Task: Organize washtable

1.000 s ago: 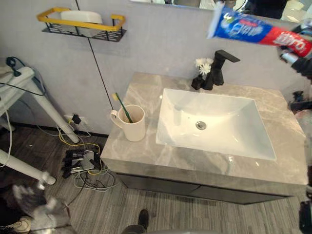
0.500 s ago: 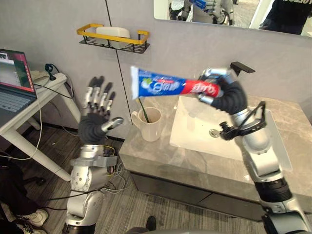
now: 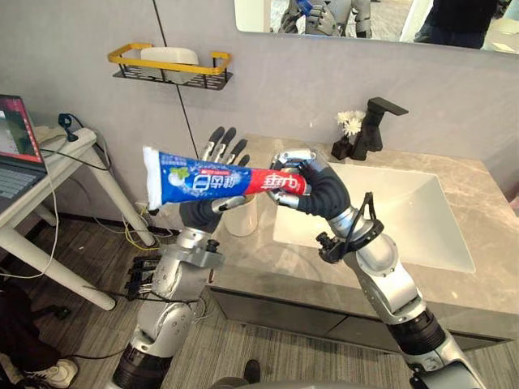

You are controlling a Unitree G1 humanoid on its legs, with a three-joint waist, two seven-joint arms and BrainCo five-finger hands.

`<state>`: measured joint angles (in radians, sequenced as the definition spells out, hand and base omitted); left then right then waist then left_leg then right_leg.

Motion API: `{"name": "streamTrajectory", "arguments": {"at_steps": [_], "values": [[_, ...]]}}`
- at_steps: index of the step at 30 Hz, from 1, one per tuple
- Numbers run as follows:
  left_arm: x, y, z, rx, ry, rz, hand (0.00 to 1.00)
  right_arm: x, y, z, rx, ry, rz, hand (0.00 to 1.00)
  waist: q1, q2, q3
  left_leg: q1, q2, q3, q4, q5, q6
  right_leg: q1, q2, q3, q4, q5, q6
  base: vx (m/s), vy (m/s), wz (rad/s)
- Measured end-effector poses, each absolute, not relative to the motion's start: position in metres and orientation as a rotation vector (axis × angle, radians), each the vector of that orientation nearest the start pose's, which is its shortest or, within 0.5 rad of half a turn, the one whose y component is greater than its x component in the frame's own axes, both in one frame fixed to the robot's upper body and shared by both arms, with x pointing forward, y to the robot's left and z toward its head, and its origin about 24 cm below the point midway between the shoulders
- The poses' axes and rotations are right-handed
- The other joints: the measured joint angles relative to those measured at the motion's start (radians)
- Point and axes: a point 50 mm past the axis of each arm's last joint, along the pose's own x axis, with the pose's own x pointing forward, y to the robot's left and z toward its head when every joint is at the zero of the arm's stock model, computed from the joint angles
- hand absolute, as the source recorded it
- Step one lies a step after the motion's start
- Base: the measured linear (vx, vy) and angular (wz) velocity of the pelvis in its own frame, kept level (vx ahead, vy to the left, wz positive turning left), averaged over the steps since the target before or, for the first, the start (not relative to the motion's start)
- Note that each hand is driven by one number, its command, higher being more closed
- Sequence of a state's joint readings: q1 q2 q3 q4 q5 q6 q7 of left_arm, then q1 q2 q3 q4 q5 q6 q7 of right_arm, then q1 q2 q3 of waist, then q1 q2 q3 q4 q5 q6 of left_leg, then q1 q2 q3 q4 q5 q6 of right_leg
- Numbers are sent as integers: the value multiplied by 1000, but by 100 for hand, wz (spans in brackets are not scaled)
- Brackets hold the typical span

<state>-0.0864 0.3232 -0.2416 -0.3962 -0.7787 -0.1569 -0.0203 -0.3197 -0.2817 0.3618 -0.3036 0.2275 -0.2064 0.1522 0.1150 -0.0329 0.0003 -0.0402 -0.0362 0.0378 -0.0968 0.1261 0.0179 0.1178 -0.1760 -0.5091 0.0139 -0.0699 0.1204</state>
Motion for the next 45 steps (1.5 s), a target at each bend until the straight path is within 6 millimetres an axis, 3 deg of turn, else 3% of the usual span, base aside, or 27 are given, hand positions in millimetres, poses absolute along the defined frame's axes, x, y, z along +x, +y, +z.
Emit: {"name": "streamTrajectory", "arguments": {"at_steps": [7,23,36,45], "values": [[240,127,156,-512,-451,-449,0,247,-69,180,-30,-676,681,100,-19,0,0,4,1,15,0,0,0,-1,-1,10,1,0,0,3,3,-3],[241,126,153,-606,-395,-493,0,245,-79,163,-44,-619,609,100,-23,0,0,3,1,19,-1,-1,0,-1,0,14,-10,-3,-6,0,1,-1],[225,136,158,-658,-461,-474,0,243,-98,139,-40,-494,531,100,-23,0,0,0,2,26,-1,-5,-3,-3,2,18,-20,-1,-5,0,0,-1],[214,141,163,-677,-506,-464,0,244,-104,141,-26,-502,500,100,-24,0,0,1,6,47,0,-12,-4,-10,4,42,-29,7,-2,21,5,-8]]}}
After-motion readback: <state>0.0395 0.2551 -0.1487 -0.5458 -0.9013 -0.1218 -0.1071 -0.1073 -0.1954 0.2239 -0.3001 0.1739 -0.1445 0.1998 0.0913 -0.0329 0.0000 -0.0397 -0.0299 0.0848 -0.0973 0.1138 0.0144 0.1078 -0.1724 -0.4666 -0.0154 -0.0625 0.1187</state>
